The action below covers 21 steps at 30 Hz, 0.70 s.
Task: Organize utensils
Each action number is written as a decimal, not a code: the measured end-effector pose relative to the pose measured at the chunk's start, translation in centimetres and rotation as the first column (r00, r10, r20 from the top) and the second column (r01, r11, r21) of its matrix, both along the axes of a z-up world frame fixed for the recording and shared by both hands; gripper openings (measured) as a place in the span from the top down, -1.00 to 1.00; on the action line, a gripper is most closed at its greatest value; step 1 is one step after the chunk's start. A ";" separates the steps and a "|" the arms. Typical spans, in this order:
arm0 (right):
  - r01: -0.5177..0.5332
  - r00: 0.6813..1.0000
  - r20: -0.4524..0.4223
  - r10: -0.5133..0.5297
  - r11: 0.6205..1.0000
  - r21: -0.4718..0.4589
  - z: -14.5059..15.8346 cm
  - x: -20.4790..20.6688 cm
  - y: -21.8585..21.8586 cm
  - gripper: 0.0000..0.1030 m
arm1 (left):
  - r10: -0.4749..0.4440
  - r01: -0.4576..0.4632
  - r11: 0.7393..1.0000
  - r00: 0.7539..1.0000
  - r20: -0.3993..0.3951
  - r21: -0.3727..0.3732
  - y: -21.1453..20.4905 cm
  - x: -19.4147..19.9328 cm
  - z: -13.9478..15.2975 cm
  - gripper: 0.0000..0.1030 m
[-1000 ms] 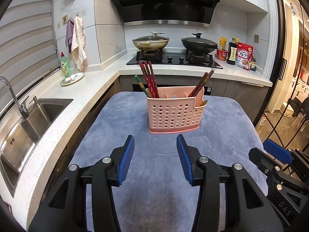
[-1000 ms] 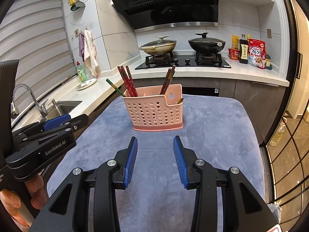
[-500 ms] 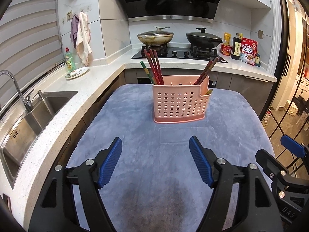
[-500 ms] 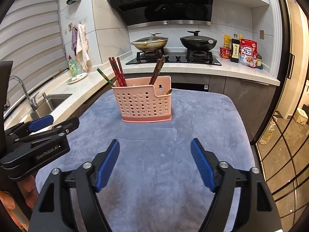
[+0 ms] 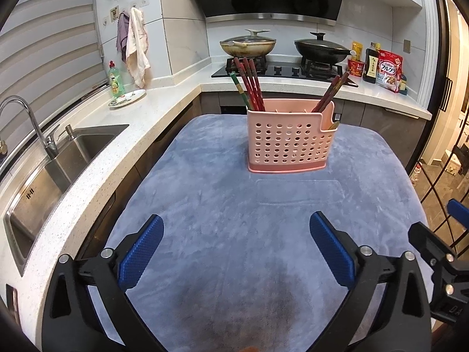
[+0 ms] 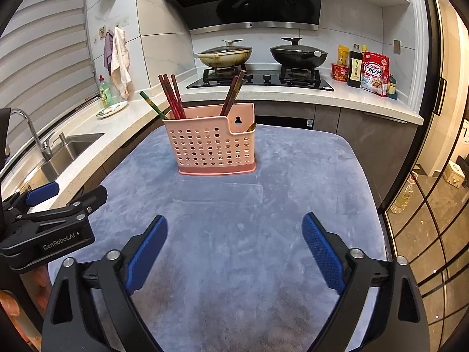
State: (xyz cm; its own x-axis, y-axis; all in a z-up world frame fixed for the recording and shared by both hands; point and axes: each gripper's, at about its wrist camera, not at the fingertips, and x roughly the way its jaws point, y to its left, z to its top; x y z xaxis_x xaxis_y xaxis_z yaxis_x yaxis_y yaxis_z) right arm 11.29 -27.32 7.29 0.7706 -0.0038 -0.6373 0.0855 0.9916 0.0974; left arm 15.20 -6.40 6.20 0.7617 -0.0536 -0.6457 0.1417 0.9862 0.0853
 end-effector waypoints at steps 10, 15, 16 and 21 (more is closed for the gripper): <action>0.021 0.999 -0.028 -0.021 1.000 0.000 -0.8 1.1 -0.8 -0.87 | 0.019 -0.019 0.999 1.000 -0.007 0.042 -0.1 0.6 -0.3 -0.86; 0.027 0.999 -0.040 -0.027 1.000 -0.001 -1.1 1.5 -1.0 -0.87 | 0.022 -0.022 0.998 1.000 -0.009 0.053 -0.3 0.9 -0.4 -0.86; 0.028 0.999 -0.042 -0.028 1.000 -0.002 -1.2 1.6 -1.0 -0.87 | 0.021 -0.021 0.998 1.000 -0.011 0.053 -0.3 1.0 -0.5 -0.86; 0.028 0.998 -0.051 -0.028 1.000 -0.001 -1.3 2.0 -1.0 -0.87 | 0.014 -0.012 0.998 1.000 -0.022 0.056 -0.5 1.3 -0.8 -0.86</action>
State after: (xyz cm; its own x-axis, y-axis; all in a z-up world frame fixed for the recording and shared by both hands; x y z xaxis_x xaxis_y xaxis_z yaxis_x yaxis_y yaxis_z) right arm 13.30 -28.32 6.00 0.7366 -0.0252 -0.6759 0.1182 0.9887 0.0919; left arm 16.53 -6.87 5.45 0.7472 -0.0072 -0.6645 0.1313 0.9818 0.1370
